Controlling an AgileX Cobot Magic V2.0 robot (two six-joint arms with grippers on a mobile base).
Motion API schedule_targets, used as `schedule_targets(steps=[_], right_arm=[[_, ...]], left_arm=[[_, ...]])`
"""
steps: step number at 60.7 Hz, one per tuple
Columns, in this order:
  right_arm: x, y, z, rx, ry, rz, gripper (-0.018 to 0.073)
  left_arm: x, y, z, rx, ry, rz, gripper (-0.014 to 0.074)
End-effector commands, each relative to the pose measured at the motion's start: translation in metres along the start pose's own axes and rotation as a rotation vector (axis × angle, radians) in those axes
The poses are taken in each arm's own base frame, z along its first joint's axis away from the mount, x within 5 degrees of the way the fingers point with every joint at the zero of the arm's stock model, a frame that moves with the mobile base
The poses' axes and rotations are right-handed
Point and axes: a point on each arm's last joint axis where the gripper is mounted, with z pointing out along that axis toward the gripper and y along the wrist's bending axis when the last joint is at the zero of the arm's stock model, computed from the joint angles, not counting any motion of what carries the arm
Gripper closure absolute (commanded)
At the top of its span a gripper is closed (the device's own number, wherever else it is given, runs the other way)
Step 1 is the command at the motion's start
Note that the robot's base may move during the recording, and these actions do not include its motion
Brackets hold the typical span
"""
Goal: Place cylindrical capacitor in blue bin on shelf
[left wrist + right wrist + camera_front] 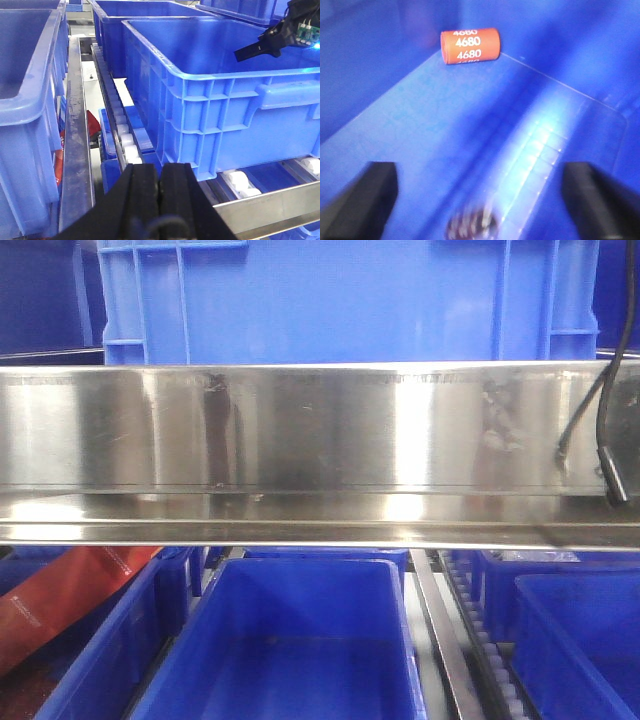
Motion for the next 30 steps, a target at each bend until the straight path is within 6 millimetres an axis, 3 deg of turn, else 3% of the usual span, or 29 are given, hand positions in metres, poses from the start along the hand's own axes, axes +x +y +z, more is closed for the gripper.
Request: schedule_targets(steps=[1, 5, 11, 19, 25, 30], right_arm=[[-0.009, 0.0, -0.021, 0.011, -0.062, -0.015, 0.0006], [-0.013, 0.001, -0.032, 0.013, -0.087, -0.018, 0.0049], [-0.019, 0.003, -0.057, 0.018, -0.137, -0.021, 0.0189], [-0.023, 0.003, -0.096, 0.034, -0.21, -0.015, 0.0475], [-0.016, 0.002, -0.132, 0.056, -0.264, -0.01, 0.0661], [-0.001, 0.0, -0.149, 0.075, -0.274, 0.001, 0.0722]], left_arm=[[-0.001, 0.0, -0.001, 0.003, -0.017, -0.022, 0.0707], [-0.001, 0.0, -0.001, 0.003, -0.017, -0.022, 0.0707], [-0.001, 0.0, -0.001, 0.003, -0.017, -0.022, 0.0707], [-0.001, 0.0, -0.001, 0.003, -0.017, -0.022, 0.0707], [-0.001, 0.0, -0.001, 0.003, -0.017, -0.022, 0.0707], [-0.001, 0.0, -0.001, 0.003, -0.017, -0.022, 0.0707]])
